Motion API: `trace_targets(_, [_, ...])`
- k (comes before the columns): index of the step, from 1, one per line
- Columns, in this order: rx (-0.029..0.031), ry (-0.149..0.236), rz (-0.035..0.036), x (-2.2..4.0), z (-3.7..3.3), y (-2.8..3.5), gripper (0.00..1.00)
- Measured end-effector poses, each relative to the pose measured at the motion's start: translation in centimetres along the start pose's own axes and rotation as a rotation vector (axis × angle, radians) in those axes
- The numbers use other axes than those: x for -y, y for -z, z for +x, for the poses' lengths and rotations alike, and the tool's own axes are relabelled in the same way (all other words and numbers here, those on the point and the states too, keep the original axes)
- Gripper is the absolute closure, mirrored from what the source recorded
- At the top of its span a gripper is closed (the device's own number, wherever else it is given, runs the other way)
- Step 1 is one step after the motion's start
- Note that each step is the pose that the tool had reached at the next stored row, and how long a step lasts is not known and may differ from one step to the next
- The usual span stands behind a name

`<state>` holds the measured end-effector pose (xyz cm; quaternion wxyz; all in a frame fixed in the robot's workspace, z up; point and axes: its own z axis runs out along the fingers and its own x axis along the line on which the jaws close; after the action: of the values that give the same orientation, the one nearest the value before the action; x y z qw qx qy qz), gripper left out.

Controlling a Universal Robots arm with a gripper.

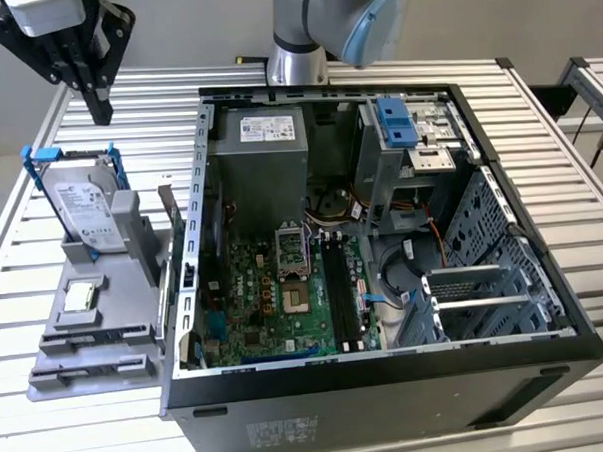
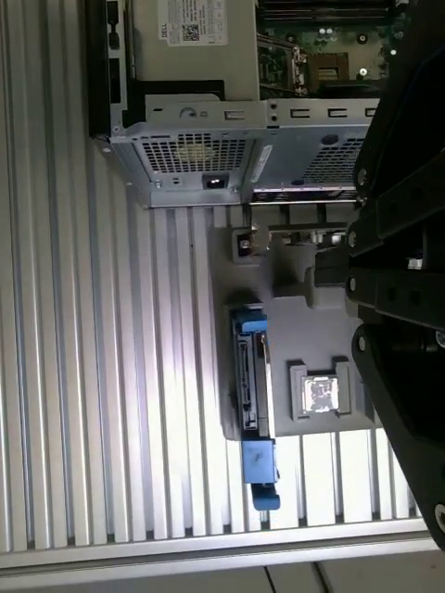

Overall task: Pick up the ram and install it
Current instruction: 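Reach for the ram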

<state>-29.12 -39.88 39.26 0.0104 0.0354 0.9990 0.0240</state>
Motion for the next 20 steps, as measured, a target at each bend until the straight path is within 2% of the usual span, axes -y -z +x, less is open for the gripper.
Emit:
trace_targets(13, [-0.0001,0.000,-0.0001,0.35,4.92,0.09,1.00])
trace_targets(16, [-0.0001,0.000,-0.0001,0.40,5.66,0.10,1.00])
trace_targets(20, [0.0000,0.000,-0.0001,0.41,5.73,0.10,1.00])
